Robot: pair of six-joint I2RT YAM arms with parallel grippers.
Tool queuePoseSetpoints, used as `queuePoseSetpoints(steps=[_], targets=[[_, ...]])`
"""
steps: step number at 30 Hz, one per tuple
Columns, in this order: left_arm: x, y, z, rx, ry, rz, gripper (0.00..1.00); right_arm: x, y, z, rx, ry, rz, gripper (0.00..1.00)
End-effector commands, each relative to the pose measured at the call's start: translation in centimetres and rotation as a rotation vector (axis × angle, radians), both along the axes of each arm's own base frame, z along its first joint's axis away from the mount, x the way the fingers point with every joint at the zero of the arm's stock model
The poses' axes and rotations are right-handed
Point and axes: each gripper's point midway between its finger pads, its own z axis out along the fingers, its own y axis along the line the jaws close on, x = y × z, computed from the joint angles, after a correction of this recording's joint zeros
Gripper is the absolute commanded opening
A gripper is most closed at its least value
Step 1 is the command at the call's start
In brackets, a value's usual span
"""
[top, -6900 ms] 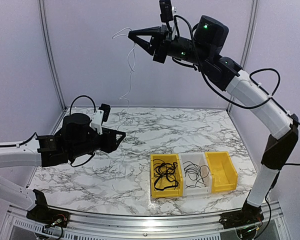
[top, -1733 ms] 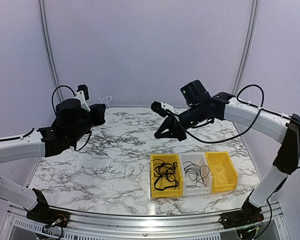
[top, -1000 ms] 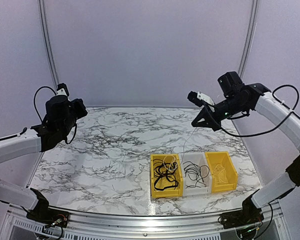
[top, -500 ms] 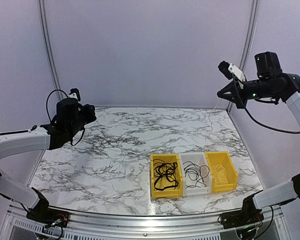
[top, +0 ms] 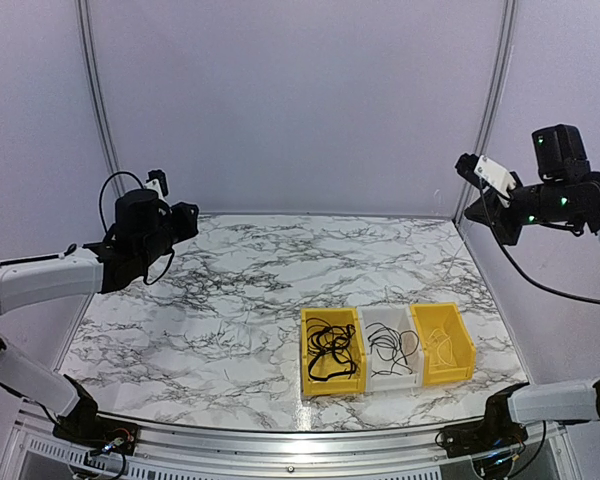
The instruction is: Untangle the cables
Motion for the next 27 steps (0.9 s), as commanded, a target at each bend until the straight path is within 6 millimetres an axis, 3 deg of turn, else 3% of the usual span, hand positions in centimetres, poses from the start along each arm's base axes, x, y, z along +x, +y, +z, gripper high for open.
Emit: queuePoseSetpoints(steps=[1,4,11,21,27], targets=[[0.8,-0.6,0.7,0.003,-0.021,-0.018,0.21,-1.5,-2.1,-1.0,-0.114,0.012,-0.036,0.0],[1.2,-1.1,0.3,0.006,-0.011,-0.035,0.22,-2.4,-2.7,-2.2,-0.162,0.035,-0.026,0.0],[1.5,-1.8,-0.5,-0.007,0.013,-0.057,0.23,-3.7,-2.8,-10.6,-0.233,0.161,0.043,0.0],[0.2,-1.2,-1.4,-0.028,0.035,-0.055,0.24,-1.3,-0.8,-17.4,-0.145,0.253,0.06,0.0],[-0.7,-0.7,-2.2,-0.046,0.056,-0.053,0.25,-1.1,-0.2,-24.0,-0.151,0.37,0.094,0.0]])
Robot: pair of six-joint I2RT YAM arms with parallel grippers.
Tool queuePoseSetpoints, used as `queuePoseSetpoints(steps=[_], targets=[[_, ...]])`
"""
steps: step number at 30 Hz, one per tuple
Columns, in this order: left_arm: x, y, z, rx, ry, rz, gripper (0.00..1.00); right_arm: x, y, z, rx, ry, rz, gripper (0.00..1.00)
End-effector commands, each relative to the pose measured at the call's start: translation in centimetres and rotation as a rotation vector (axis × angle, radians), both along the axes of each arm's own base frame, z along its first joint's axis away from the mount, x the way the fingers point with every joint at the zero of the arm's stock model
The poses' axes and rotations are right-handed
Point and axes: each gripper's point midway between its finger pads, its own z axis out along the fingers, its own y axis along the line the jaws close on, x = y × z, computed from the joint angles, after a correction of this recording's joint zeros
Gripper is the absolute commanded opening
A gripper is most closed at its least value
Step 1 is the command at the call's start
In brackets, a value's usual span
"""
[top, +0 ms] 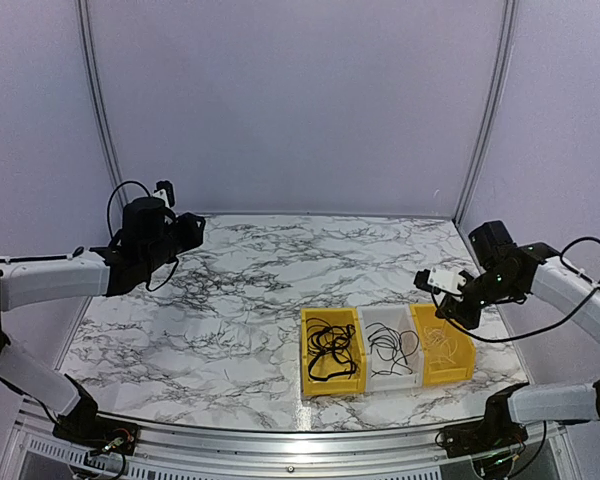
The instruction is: Untangle the cables
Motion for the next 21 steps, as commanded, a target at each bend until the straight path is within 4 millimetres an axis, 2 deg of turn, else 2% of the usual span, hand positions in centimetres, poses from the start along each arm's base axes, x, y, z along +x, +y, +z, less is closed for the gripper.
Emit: queuePoseSetpoints(steps=[1,4,6,12,13,15,17,21], targets=[[-1.0,0.5,0.7,-0.04,-0.012,-0.001,0.25,1.0,0.6,-3.4,0.018,0.029,0.02,0.0],[-1.6,1.0,0.2,-0.042,-0.001,0.004,0.25,0.7,0.2,-5.8,-0.021,0.078,0.027,0.0],[-2.1,1.3,-0.1,-0.045,0.008,0.011,0.26,0.7,-0.1,-6.7,-0.039,0.091,0.022,0.0],[-3.4,2.0,-1.4,-0.063,0.049,0.02,0.28,2.6,-0.9,-7.5,-0.073,0.066,-0.06,0.0],[-3.6,2.0,-1.7,-0.065,0.06,0.015,0.3,2.8,-0.9,-7.5,-0.075,0.07,-0.073,0.03],[-4.0,1.9,-2.6,-0.056,0.103,0.003,0.35,3.1,-0.9,-7.0,-0.073,0.085,-0.09,0.13],[-4.5,1.9,-3.9,-0.025,0.174,-0.008,0.45,3.1,-0.6,-5.5,-0.058,0.084,-0.087,0.2],[-6.6,1.8,-7.1,0.105,0.359,-0.079,0.47,3.6,-0.6,-1.6,-0.054,0.014,-0.072,0.39]])
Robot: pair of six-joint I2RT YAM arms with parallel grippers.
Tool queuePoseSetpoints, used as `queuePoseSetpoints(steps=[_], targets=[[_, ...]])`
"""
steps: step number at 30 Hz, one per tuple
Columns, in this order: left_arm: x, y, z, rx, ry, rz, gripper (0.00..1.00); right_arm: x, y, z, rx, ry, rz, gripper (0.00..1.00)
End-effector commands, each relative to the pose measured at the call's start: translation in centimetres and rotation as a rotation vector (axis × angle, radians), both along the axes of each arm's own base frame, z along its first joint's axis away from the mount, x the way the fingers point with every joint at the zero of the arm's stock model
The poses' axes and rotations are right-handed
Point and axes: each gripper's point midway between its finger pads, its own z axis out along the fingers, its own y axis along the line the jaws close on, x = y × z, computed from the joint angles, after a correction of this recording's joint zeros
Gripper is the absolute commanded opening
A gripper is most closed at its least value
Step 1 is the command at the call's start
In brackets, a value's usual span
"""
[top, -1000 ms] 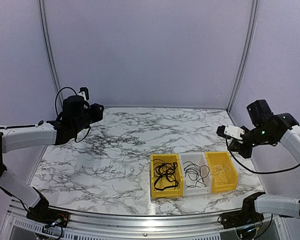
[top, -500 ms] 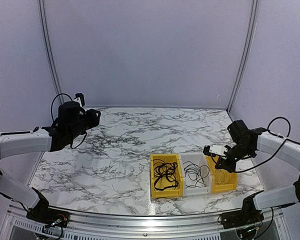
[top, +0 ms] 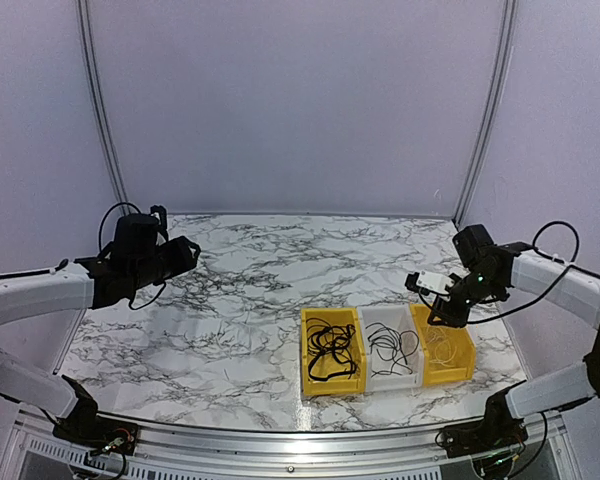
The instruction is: Untangle the cables
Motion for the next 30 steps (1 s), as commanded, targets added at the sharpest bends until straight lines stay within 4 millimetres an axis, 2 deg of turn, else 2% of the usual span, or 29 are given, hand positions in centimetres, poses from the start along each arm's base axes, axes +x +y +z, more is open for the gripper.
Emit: queuePoseSetpoints(steps=[1,5,8,10,15,21,22,24,26,28,30], targets=[[-2.9,-0.3,-3.5,0.102,0.209,-0.113,0.47,1.7,-0.1,5.8,0.014,-0.129,-0.007,0.42],[-6.1,-1.2,-6.5,0.092,0.338,-0.214,0.5,3.2,0.7,10.5,0.058,-0.232,0.013,0.54],[-8.3,-2.7,-9.3,0.058,0.445,-0.301,0.52,4.3,2.3,13.8,0.149,-0.281,0.026,0.56],[-9.1,-3.8,-11.0,0.059,0.504,-0.346,0.52,4.9,3.4,15.1,0.212,-0.285,0.03,0.56],[-8.8,-6.5,-13.1,0.097,0.571,-0.39,0.47,5.5,5.4,16.0,0.28,-0.266,0.06,0.56],[-7.5,-7.3,-15.3,0.168,0.606,-0.334,0.36,4.7,6.7,16.2,0.294,-0.262,0.103,0.56],[-7.3,-7.5,-15.7,0.171,0.617,-0.332,0.32,4.5,6.8,16.2,0.299,-0.26,0.109,0.56],[-7.1,-7.9,-16.5,0.182,0.644,-0.335,0.17,4.2,7.0,16.1,0.307,-0.255,0.118,0.56],[-6.6,-8.1,-16.1,0.199,0.633,-0.338,0.03,3.9,7.2,16.2,0.311,-0.255,0.127,0.56],[-5.8,-7.9,-14.9,0.227,0.588,-0.323,0.0,3.8,7.4,16.4,0.317,-0.26,0.137,0.56],[-4.8,-7.7,-12.6,0.248,0.515,-0.311,0.0,3.8,7.6,16.8,0.328,-0.265,0.148,0.55]])
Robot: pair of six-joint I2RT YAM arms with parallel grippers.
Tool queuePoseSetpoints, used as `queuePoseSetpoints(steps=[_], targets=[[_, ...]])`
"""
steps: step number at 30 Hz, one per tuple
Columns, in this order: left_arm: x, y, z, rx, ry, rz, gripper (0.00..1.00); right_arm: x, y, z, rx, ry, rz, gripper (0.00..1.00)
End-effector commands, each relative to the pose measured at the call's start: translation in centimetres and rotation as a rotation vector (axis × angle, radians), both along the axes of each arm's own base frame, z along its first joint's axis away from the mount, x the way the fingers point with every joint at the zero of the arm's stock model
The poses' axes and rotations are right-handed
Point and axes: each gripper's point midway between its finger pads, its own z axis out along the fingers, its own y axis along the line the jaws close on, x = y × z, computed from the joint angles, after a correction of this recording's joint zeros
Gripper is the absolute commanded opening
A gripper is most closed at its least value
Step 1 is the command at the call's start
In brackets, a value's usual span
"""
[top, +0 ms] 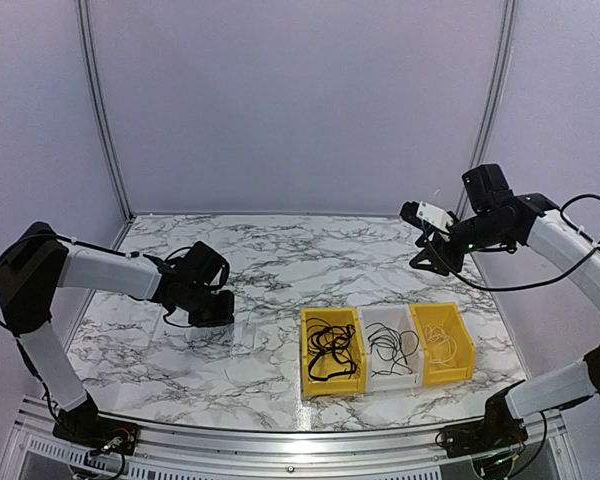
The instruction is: Untangle the cables
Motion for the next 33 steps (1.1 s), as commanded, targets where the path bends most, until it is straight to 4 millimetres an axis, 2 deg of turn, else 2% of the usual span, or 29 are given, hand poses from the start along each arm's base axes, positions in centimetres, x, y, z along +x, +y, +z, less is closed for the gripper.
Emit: queuePoseSetpoints(steps=[1,5,10,14,18,22,24,29,33], targets=[[2.1,0.5,4.8,0.044,-0.152,-0.001,0.0,-0.8,1.0,1.8,0.045,-0.019,0.039,0.55],[3.7,0.0,11.1,0.004,-0.322,-0.039,0.0,-0.6,2.2,2.7,0.077,-0.02,0.071,0.54],[4.4,-2.0,18.8,-0.112,-0.477,-0.109,0.0,-0.5,5.0,4.7,0.155,-0.019,0.137,0.54],[3.8,-4.9,24.4,-0.243,-0.567,-0.221,0.0,0.2,7.9,8.7,0.26,-0.046,0.189,0.55],[3.4,-7.5,28.8,-0.349,-0.621,-0.292,0.0,1.1,10.8,12.0,0.333,-0.063,0.252,0.56],[2.8,-9.8,31.9,-0.417,-0.659,-0.349,0.0,2.0,14.1,13.3,0.355,-0.075,0.306,0.59],[2.4,-10.9,32.9,-0.447,-0.665,-0.375,0.0,1.5,15.7,13.3,0.357,-0.074,0.35,0.59],[1.5,-13.2,34.3,-0.501,-0.66,-0.431,0.0,-0.2,18.6,12.9,0.343,-0.082,0.425,0.59],[1.0,-14.6,34.6,-0.524,-0.652,-0.459,0.0,0.1,19.6,13.3,0.355,-0.086,0.402,0.6]])
